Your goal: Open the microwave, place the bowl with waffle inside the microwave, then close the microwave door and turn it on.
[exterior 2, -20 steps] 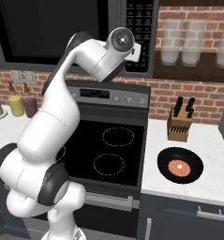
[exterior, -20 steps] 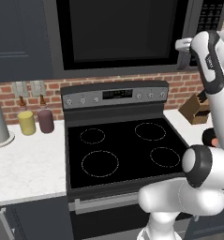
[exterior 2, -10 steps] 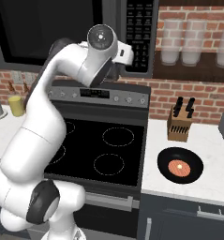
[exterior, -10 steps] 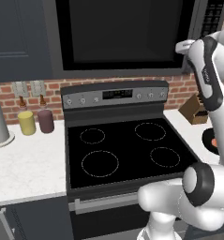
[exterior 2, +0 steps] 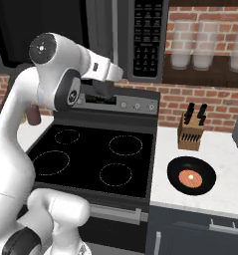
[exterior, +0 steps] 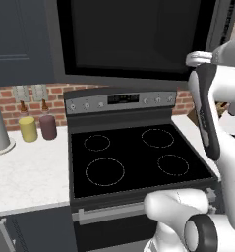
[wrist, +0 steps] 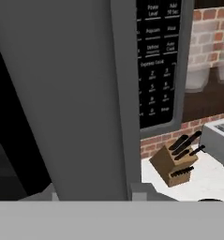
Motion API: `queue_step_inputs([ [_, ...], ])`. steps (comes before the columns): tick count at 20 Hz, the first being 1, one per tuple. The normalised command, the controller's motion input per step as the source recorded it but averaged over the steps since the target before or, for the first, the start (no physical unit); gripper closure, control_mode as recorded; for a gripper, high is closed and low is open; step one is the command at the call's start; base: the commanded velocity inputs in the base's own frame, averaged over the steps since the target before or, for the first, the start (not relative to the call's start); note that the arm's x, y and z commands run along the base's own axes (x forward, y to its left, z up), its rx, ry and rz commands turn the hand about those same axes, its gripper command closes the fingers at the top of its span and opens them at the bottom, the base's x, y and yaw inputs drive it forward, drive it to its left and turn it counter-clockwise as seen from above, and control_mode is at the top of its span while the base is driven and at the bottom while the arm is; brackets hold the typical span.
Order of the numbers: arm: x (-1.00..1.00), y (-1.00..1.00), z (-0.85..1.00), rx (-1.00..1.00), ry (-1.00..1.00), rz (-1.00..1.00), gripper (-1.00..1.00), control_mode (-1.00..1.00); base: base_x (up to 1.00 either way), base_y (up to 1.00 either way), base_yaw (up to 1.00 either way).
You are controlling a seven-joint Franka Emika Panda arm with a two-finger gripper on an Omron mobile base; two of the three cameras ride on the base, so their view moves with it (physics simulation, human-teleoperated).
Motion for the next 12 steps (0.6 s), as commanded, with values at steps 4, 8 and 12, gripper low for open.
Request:
queue_step_inputs([
  [4, -1.00, 0.07, 0.02, -0.15, 0.10, -0.22, 1.00, -1.00, 0.00, 0.00, 0.00],
  [8, -1.00, 0.15, 0.00, -0.17, 0.06, -0.17, 1.00, -1.00, 0.00, 0.00, 0.00],
  [12, -1.00, 0.41, 0.00, -0.17, 0.01, -0.15, 1.00, -1.00, 0.00, 0.00, 0.00],
])
